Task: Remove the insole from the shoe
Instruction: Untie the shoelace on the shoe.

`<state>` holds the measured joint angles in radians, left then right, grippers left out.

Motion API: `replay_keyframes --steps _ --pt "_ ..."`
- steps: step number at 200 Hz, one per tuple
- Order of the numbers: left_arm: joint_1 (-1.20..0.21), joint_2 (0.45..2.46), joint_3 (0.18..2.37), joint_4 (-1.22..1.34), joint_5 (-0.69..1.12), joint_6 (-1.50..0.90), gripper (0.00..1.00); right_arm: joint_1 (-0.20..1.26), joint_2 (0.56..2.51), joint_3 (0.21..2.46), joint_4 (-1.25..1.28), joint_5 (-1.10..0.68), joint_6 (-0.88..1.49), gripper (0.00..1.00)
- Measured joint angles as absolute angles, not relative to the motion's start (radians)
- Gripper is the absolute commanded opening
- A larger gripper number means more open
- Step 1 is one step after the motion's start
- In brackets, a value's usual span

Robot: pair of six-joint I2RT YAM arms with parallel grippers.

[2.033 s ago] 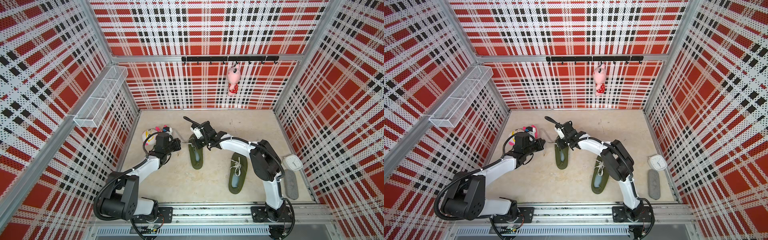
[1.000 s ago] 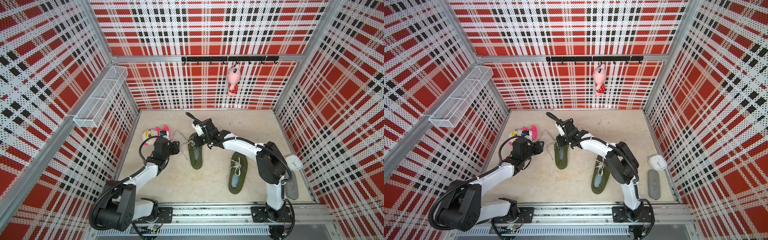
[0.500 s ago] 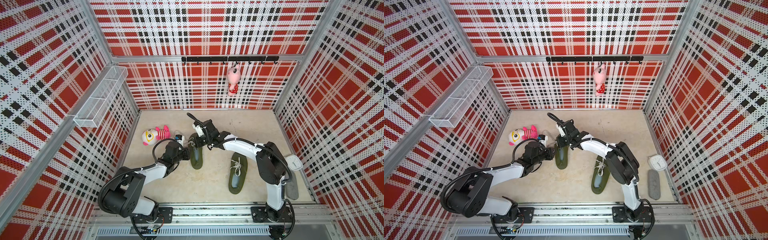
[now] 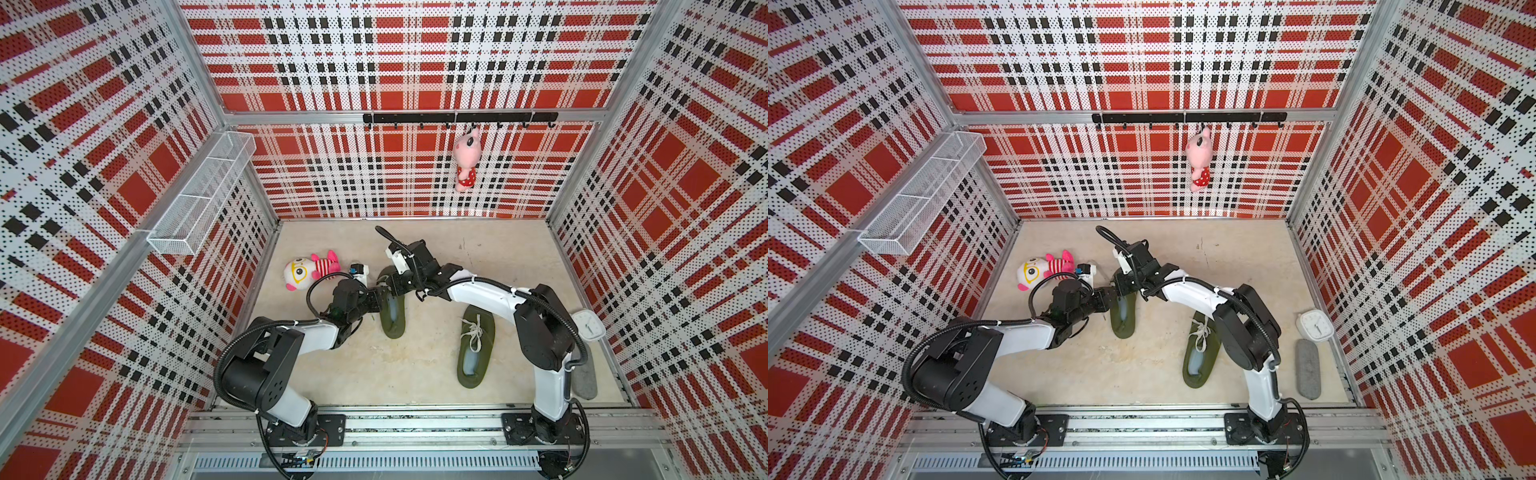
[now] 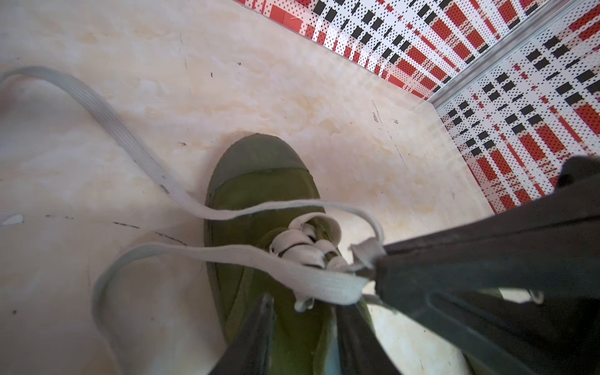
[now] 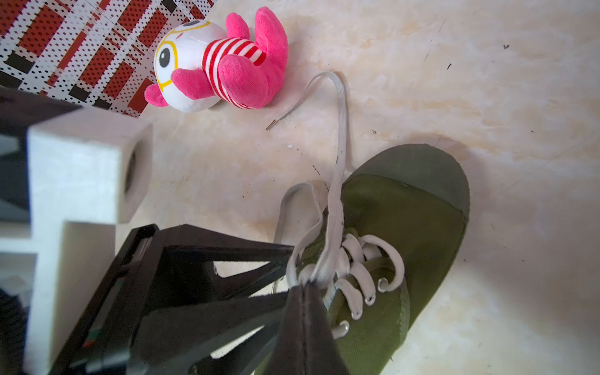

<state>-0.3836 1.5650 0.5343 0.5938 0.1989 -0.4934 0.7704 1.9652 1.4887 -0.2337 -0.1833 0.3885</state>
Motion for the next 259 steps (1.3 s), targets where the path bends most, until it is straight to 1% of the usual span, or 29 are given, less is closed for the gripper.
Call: replay_keyframes --steps 38,59,85,114,136,199,227,239,249,259 --pt "-0.380 1.618 0.558 0.634 0.203 -0.505 0.38 0.770 1.965 1.486 -0.232 -0.184 0.394 0.00" --pt "-0.380 1.644 0.566 0.661 0.203 -0.509 0.35 0.770 1.963 1.482 -0.228 -0.184 0.397 0.00" --pt "-0.380 1.670 0.567 0.706 0.200 -0.508 0.26 0.770 1.961 1.473 -0.222 -0.184 0.402 0.00" --pt "-0.380 1.692 0.566 0.756 0.186 -0.505 0.09 0.770 1.941 1.447 -0.216 -0.178 0.403 0.00" --pt "-0.380 1.692 0.564 0.789 0.175 -0.494 0.03 0.767 1.916 1.413 -0.214 -0.159 0.403 0.00" --pt "-0.366 1.668 0.503 0.816 0.166 -0.488 0.01 0.697 1.851 1.280 -0.249 -0.024 0.403 0.00" --pt "-0.372 1.641 0.495 0.823 0.176 -0.482 0.01 0.681 1.825 1.225 -0.242 -0.030 0.381 0.34" --pt "-0.374 1.634 0.494 0.823 0.175 -0.478 0.02 0.678 1.800 1.209 -0.242 -0.041 0.367 0.46" --pt "-0.379 1.629 0.494 0.823 0.175 -0.473 0.03 0.678 1.787 1.211 -0.237 -0.057 0.355 0.54" --pt "-0.383 1.624 0.494 0.823 0.176 -0.470 0.03 0.678 1.780 1.222 -0.229 -0.075 0.337 0.60"
